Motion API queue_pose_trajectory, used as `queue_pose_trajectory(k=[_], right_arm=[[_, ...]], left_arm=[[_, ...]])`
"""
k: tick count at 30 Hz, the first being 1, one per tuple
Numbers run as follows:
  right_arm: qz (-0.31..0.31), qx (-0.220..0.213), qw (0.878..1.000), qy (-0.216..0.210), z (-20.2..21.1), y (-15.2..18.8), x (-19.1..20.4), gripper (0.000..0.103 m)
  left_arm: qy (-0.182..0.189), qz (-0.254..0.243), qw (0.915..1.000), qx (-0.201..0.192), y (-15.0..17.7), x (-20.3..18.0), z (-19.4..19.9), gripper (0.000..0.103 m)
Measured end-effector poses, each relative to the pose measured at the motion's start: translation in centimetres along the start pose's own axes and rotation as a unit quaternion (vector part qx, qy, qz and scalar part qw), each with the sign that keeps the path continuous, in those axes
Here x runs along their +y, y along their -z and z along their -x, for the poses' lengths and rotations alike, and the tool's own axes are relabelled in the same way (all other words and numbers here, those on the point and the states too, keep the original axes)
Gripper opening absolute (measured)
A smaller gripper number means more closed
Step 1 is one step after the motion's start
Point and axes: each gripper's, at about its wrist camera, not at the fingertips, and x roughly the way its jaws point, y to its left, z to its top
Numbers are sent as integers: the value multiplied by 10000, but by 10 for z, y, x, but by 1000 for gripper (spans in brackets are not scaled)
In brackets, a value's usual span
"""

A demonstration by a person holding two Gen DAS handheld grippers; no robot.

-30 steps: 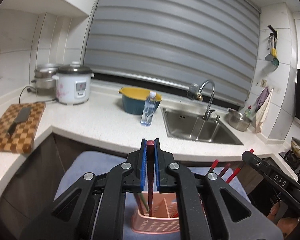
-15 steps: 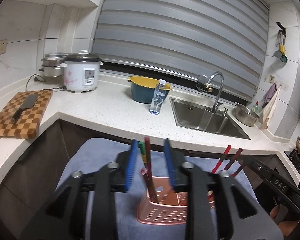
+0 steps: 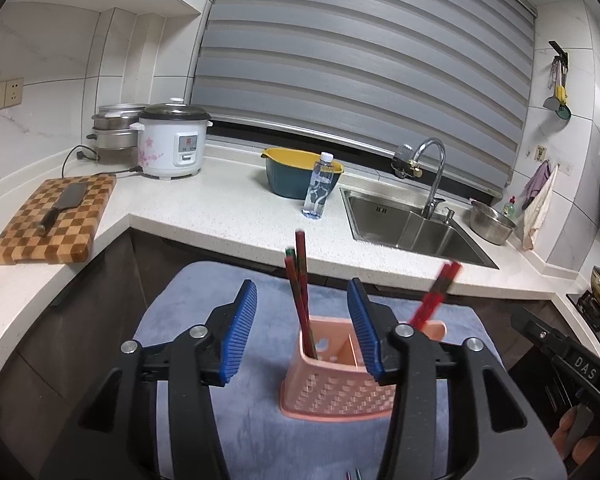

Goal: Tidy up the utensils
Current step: 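Move both open tools back toward the last two chopsticks, then grasp the green chopstick with the right tool while the left tool grasps the dark red one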

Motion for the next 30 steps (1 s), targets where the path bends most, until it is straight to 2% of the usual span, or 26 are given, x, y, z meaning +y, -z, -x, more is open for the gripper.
queue_pose_trajectory(k=[5,11,17,20,23,26,30], right_arm=[[147,166,9997,68,22,33,-6,24],[352,658,9971,125,41,84,-12,24],[628,1422,9878,99,59,160,-12,24],[778,1869,9792,106,70,206,-9,24],[963,2143,9719,129,79,239,-4,24],[1081,2287,9674,96,85,263,3,24],[1125,2365,9651,76,86,276,6,24]], left_arm=[[-30,-100,9998,174,26,-1,15,50],[-18,-145,9985,522,70,1,34,50],[-28,-38,9942,1076,130,7,55,51],[-50,-14,9904,1383,158,9,63,51],[-80,14,9862,1652,184,11,71,51],[-88,8,9831,1829,203,10,79,51],[-72,-75,9795,2014,224,7,90,51]])
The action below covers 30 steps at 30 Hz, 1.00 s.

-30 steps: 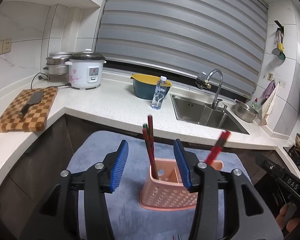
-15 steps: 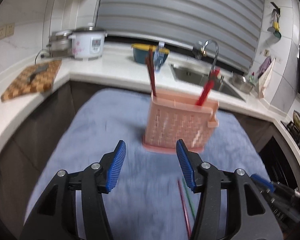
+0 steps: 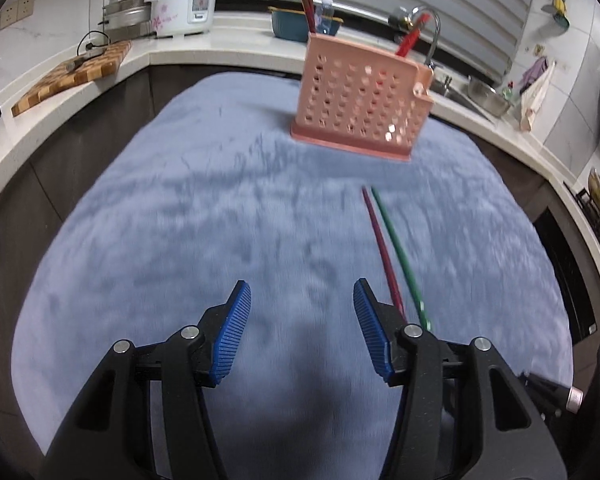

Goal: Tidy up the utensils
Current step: 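Grasp the green chopstick with the right tool while the left tool grasps the dark red one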

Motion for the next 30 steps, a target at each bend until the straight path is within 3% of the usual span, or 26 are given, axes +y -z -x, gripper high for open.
queue_pose_trajectory(k=[6,12,21,30], right_arm=[[-60,33,10000,71,-7,7,-4,21],[-261,74,9996,18,-7,10,-13,7],[-492,-138,9985,201,10,8,-32,7],[-614,-147,9977,239,18,14,-42,7]], left_arm=[[51,-68,9999,145,18,-4,3,51],[183,-250,9993,227,27,-17,4,55],[542,-552,9959,468,37,-46,-5,61],[492,-798,9931,700,52,-63,-23,58]])
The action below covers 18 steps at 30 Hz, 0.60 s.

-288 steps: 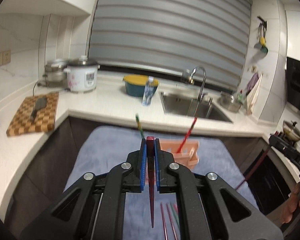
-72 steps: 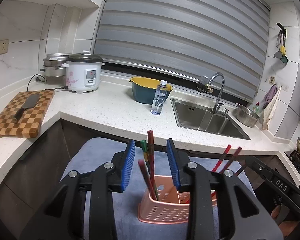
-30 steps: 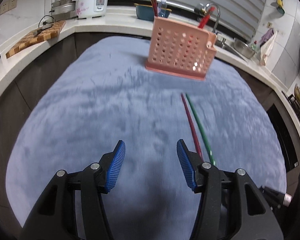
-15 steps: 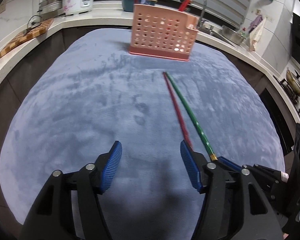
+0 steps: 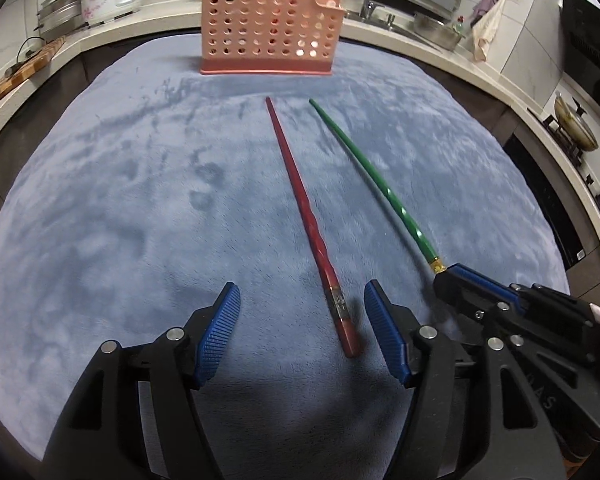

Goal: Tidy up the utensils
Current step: 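Grasp the green chopstick with the right tool while the left tool grasps the dark red one, then lower both chopsticks into the pink caddy and open both tools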

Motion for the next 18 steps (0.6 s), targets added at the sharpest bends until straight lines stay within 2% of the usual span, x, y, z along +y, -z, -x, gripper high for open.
queue_pose_trajectory(k=[5,7,9,10,15,18], right_arm=[[7,19,10000,-13,0,1,1,7],[21,30,10000,-22,-1,1,1,7],[23,44,10000,-27,-1,1,2,7],[25,43,10000,-29,-1,1,2,7],[39,-26,10000,-66,7,-2,5,7],[42,-129,9999,-102,17,-8,7,7]], left_arm=[[-174,-171,9997,1,3,-4,-4,47],[-128,-234,9996,-12,4,-4,-3,31],[-99,-284,9995,0,4,-5,-2,10],[-80,-281,9996,6,4,-4,-1,7],[-53,-171,9998,-101,0,3,11,7],[-125,-130,9992,-344,-8,7,27,7]])
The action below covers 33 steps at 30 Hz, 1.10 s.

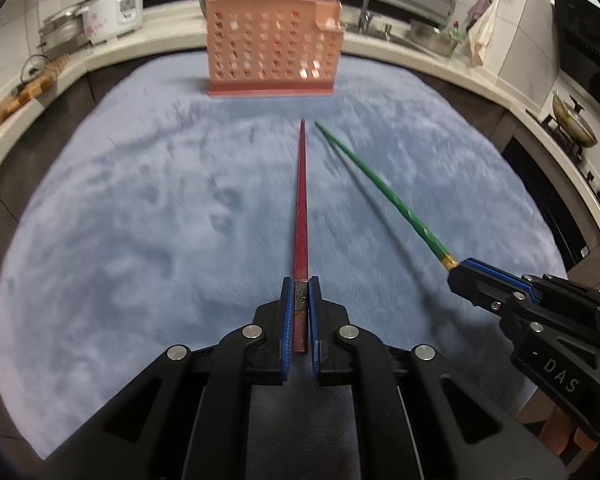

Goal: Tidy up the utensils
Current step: 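Lower both chopsticks into the pink caddy and open both tools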

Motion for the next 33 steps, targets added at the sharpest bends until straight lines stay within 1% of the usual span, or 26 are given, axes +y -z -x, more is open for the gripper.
queue_pose_trajectory(k=[4,7,12,19,24,31,33], right_arm=[[-4,-208,9998,-40,16,-16,2,7],[-26,-423,9991,-77,30,-34,3,7],[-13,-874,9961,-125,52,-74,4,7],[-96,-1324,9908,-276,68,-127,2,7],[-12,-1667,9854,-354,77,-171,8,7],[-6,-2126,9757,-535,85,-232,21,7],[-21,-2268,9723,-569,87,-246,24,7]], left_arm=[[-53,111,9996,-250,-15,6,17,7],[-87,201,9988,-431,-33,13,30,7],[-258,249,9970,-687,-62,24,43,7],[-394,358,9931,-1042,-107,46,57,7],[-459,310,9881,-1437,-147,51,73,7],[-286,358,9777,-2048,-213,57,96,7],[-257,367,9733,-2253,-233,58,105,7]])
